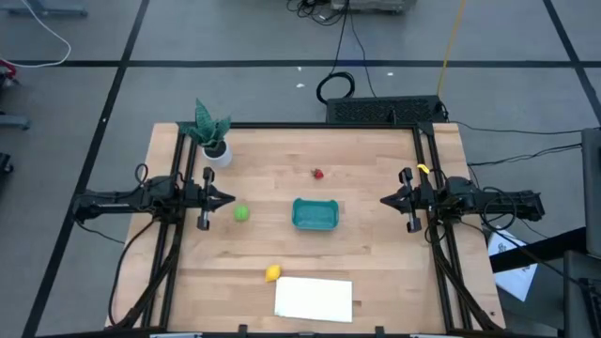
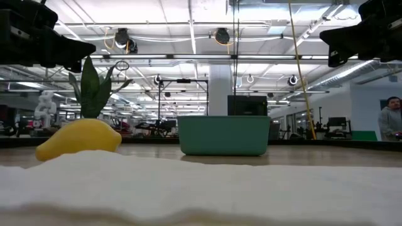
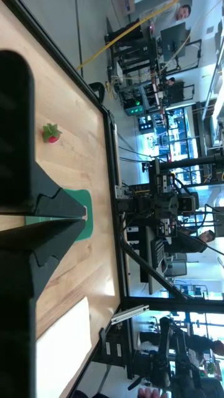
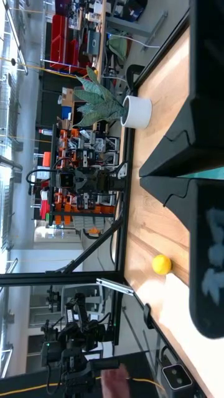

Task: Pick and placing Produce into tupperware

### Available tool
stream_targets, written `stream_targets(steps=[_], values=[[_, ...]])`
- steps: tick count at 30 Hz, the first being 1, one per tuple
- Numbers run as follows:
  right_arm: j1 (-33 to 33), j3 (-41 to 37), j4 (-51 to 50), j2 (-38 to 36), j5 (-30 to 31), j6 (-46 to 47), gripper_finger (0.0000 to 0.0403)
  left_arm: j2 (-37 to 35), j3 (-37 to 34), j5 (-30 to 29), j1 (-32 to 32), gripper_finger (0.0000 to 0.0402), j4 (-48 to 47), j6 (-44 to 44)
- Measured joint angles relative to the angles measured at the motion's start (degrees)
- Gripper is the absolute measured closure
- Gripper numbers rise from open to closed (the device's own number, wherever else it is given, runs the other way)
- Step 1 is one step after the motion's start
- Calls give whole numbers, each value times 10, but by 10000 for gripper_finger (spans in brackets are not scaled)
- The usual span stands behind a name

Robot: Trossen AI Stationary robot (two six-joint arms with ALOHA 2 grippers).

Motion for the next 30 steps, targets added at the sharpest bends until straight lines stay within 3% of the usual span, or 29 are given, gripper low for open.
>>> stream_targets(steps=[18,30], values=[[0,0,0,0,0,1,403,0,0,0,0,380,1,-1],[0,0,0,0,0,1,403,0,0,0,0,380,13,-48]])
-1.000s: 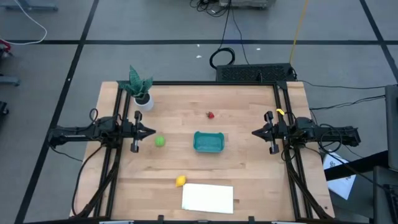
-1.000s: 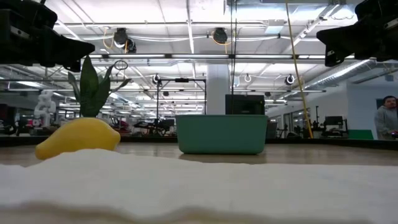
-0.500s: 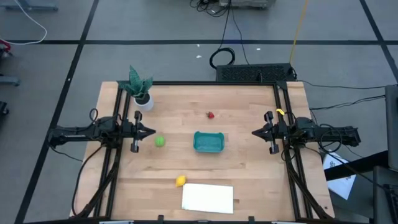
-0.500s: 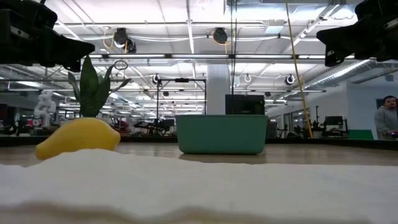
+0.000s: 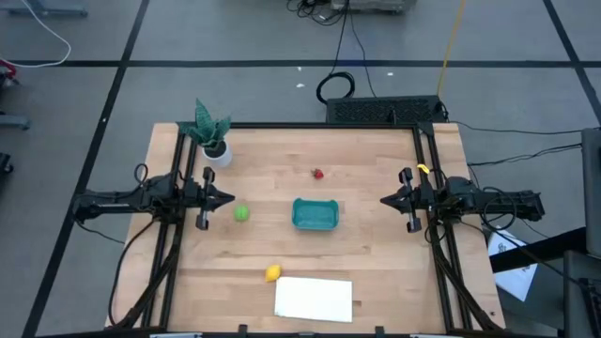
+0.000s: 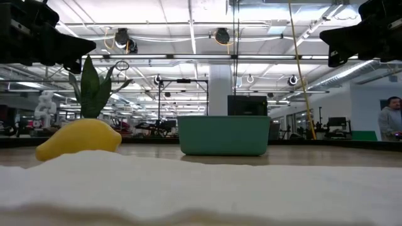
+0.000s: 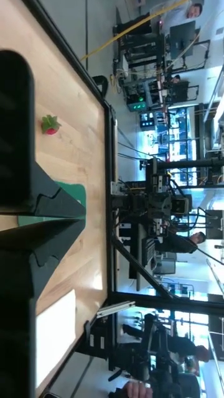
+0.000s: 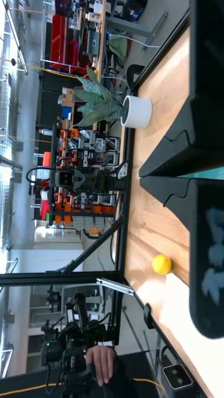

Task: Pick and placing Produce into tupperware
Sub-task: Put the green cabbage into the green bin

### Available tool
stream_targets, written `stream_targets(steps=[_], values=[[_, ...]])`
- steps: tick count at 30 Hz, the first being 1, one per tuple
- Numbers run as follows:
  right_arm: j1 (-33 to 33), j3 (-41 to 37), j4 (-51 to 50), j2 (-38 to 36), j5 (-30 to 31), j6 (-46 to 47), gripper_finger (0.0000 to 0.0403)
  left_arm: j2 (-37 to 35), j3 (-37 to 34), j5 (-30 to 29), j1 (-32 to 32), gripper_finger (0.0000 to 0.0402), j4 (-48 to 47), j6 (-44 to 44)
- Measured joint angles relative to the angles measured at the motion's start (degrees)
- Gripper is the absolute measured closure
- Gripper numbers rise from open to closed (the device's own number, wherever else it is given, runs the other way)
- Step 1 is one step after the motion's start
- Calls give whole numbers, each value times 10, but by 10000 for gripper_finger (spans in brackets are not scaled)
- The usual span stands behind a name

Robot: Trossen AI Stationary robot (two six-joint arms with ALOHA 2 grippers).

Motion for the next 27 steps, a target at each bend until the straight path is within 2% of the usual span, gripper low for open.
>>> stream_targets(steps=[10,15,27], values=[[0,0,0,0,2,0,403,0,0,0,0,380,12,-10],[-2,0,-6,6,127,18,403,0,0,0,0,380,75,-41],[-1,0,-4,6,137,11,403,0,0,0,0,380,122,-36]])
